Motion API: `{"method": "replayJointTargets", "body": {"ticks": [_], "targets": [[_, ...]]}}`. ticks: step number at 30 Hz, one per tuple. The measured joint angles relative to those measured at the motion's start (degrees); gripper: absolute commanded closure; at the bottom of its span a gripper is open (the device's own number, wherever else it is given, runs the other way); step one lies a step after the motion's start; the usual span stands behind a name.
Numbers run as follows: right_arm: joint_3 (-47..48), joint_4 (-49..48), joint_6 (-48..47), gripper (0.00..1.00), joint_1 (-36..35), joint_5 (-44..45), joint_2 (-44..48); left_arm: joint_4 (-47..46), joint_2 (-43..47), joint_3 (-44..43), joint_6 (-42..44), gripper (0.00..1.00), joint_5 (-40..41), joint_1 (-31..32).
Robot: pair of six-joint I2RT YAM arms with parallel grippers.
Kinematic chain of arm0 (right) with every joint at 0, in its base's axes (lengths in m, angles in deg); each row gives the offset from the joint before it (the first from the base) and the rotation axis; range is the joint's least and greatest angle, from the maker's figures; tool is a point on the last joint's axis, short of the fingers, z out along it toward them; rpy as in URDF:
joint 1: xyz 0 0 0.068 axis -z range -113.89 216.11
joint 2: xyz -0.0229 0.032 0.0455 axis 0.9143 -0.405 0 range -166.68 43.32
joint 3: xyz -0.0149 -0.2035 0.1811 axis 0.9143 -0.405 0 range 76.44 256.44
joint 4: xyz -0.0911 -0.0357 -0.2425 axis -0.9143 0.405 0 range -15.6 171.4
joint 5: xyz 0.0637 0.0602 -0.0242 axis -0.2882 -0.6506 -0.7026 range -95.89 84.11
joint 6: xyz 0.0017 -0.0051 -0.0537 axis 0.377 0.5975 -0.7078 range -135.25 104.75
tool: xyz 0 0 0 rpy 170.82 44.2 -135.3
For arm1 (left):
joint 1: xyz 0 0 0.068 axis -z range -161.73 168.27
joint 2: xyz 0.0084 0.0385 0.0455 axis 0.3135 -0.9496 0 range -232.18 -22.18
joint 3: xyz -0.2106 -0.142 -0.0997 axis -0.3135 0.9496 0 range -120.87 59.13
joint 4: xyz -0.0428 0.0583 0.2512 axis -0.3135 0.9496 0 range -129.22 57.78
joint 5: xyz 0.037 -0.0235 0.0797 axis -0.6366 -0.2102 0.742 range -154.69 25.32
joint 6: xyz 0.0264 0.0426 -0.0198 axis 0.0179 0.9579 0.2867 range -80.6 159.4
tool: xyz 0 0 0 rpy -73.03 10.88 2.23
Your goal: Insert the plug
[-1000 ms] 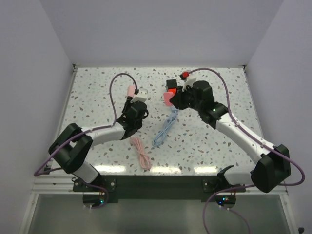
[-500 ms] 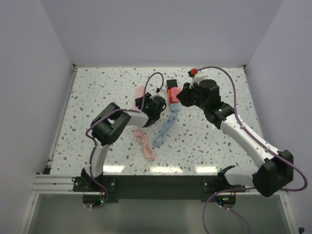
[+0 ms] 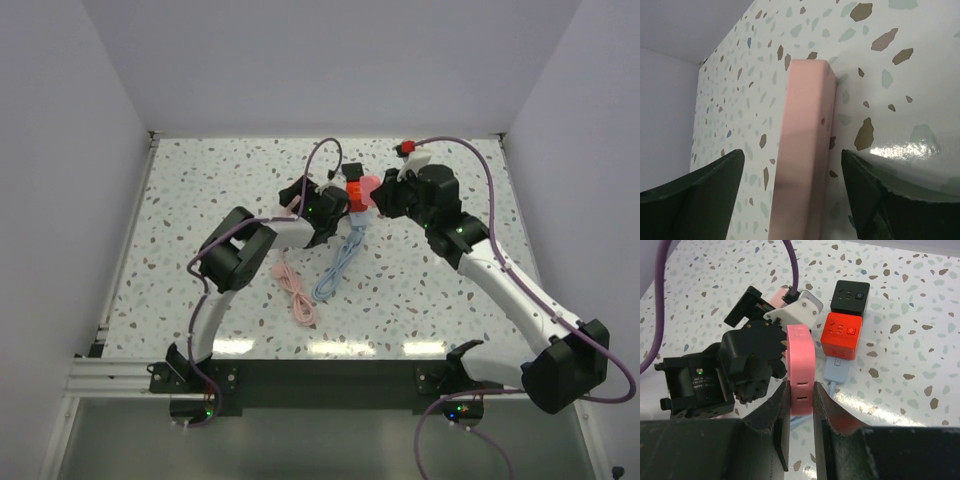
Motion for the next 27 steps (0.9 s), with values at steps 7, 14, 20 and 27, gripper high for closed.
{"method": "replayJointTargets", "body": {"ticks": [7, 14, 20, 27], "targets": [[-0.02, 0.2, -0.13, 1.0, 0.11, 0.33, 0.0, 0.13, 2.71, 1.25, -3.63, 0.0, -5.44, -0.02], [-0.02, 0.22, -0.24, 1.0, 0.17, 0.48, 0.0, -0.22, 12.37, 11.67, -8.13, 0.0, -17.07, 0.22], [-0.02, 0.22, -0.31, 1.0, 0.33, 0.46, -0.02, -5.14, 29.7, 24.65, -15.32, 0.0, -28.83, -1.33], [-0.04, 0.2, -0.33, 1.0, 0.33, 0.44, -0.15, -12.13, 40.83, 33.44, -27.65, 0.01, -38.64, -9.92]]}}
